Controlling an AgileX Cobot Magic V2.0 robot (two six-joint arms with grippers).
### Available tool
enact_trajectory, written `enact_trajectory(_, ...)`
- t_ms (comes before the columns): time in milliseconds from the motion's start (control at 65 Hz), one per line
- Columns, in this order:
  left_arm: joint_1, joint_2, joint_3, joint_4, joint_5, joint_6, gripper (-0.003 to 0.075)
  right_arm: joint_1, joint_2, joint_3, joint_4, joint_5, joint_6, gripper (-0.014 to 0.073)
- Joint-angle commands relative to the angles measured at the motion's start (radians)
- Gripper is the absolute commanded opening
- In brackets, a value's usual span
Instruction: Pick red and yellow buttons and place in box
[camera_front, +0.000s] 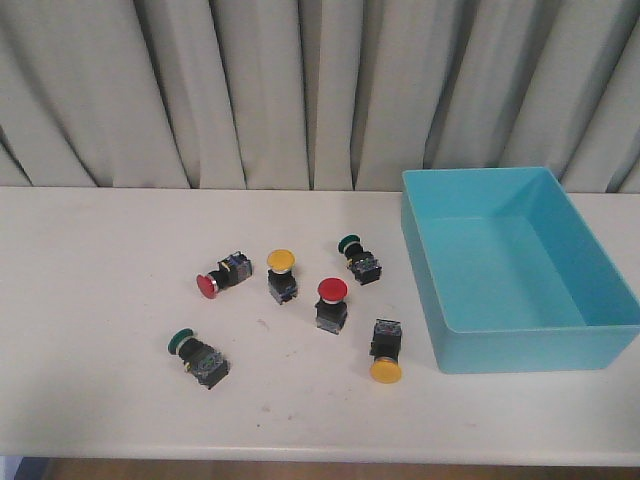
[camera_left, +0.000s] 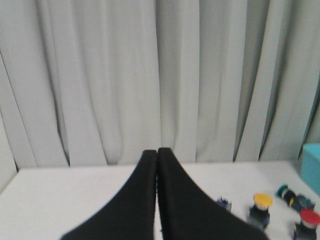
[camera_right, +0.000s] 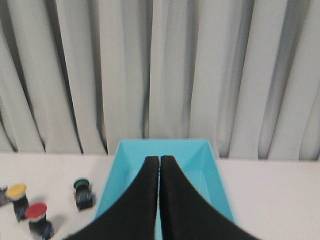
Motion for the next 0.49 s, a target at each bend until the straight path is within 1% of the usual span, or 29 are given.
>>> enact_trajectory(0,0.003,0.092,-0.050,0.000,0.021,0.009,-0.0007,-0.006,0.104,-0.064,-0.012,0.026,-0.010,-0.0003)
enact_trajectory(169,0.003,0.196,-0.049,0.000,0.201,0.015,-0.0007,-0.006,0.225,-0.064,-0.012,0.179,-0.010,-0.0003)
enact_trajectory(215,0.003,0.216,-0.049,0.000,0.231,0.015,-0.0007,-0.006,0.249,-0.064,-0.012,0.209,-0.010,-0.0003)
enact_trajectory(323,0.003,0.245,-0.049,0.000,0.249,0.015,-0.0007,-0.006,0.287,-0.064,-0.012,0.244,-0.010,-0.0003)
enact_trajectory(477,0.003,0.244,-0.049,0.000,0.235,0.015,-0.0007,-0.006,0.300,-0.064,-0.012,0.247,-0.010,-0.0003)
